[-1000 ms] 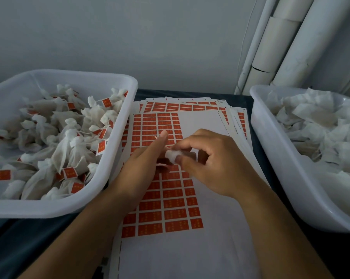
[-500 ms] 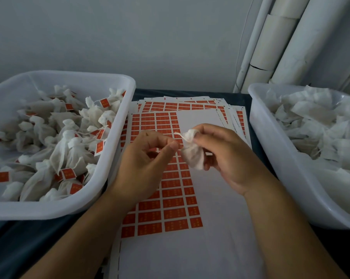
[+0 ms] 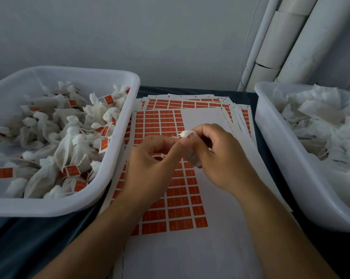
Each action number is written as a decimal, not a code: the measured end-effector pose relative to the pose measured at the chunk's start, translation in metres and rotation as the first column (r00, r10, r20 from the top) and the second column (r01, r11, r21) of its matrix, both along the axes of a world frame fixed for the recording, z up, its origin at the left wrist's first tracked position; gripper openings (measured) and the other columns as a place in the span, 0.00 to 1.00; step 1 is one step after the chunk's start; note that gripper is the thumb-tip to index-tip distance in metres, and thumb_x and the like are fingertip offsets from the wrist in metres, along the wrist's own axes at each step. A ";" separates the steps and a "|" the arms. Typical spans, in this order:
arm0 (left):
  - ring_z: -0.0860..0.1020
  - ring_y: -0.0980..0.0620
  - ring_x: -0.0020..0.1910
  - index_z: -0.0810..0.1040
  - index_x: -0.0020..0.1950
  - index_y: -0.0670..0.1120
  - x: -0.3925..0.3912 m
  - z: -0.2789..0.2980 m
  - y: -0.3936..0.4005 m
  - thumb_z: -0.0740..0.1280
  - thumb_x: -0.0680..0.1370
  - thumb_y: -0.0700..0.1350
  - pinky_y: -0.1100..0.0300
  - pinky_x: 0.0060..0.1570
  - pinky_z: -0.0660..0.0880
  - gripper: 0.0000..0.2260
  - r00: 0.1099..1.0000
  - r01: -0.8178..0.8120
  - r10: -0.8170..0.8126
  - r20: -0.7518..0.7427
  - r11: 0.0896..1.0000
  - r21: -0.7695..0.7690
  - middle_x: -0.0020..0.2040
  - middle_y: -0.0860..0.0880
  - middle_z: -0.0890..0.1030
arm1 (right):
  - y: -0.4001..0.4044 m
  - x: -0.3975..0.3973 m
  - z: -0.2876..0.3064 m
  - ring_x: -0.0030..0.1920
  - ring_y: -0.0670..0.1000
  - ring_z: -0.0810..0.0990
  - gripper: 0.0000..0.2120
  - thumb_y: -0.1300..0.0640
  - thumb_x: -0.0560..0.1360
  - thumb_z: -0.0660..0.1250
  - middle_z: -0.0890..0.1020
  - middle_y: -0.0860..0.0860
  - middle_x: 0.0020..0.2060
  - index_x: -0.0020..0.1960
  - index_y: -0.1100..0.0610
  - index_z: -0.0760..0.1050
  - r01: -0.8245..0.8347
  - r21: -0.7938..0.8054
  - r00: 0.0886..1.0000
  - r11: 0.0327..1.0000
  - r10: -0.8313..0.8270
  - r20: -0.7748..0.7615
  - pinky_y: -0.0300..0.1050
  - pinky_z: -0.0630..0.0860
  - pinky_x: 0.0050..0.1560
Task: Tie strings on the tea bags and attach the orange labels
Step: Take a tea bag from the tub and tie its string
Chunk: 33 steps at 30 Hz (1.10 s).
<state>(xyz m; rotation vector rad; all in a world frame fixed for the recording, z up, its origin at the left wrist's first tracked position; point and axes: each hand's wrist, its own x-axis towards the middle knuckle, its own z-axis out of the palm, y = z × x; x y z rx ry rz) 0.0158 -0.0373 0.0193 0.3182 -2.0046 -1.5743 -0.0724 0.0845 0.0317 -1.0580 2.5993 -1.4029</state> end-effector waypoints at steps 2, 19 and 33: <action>0.84 0.58 0.45 0.87 0.45 0.53 -0.001 0.000 0.000 0.69 0.77 0.56 0.74 0.44 0.76 0.10 1.000 0.020 -0.022 0.017 0.996 0.092 0.41 0.57 0.86 | -0.002 0.001 -0.002 0.46 0.39 0.78 0.05 0.45 0.82 0.62 0.77 0.40 0.50 0.54 0.44 0.73 0.006 0.015 0.999 1.000 -0.005 -0.036 0.26 0.74 0.43; 0.81 0.50 0.45 0.82 0.47 0.47 0.000 -0.001 -0.011 0.70 0.79 0.48 0.61 0.44 0.81 0.05 1.000 -0.019 0.021 0.017 0.993 -0.116 0.45 0.51 0.82 | 0.004 0.000 0.003 0.50 0.49 0.86 0.11 0.49 0.83 0.64 0.86 0.46 0.45 0.51 0.50 0.84 -0.068 -0.233 0.820 0.970 0.187 0.541 0.44 0.83 0.46; 0.81 0.52 0.47 0.79 0.48 0.50 0.001 -0.005 -0.004 0.67 0.80 0.47 0.61 0.44 0.81 0.03 1.000 -0.014 0.016 0.021 0.993 -0.120 0.47 0.53 0.81 | 0.006 0.002 0.005 0.58 0.57 0.84 0.15 0.54 0.83 0.61 0.83 0.60 0.59 0.64 0.58 0.81 0.070 -0.469 0.429 0.880 0.398 0.811 0.51 0.83 0.52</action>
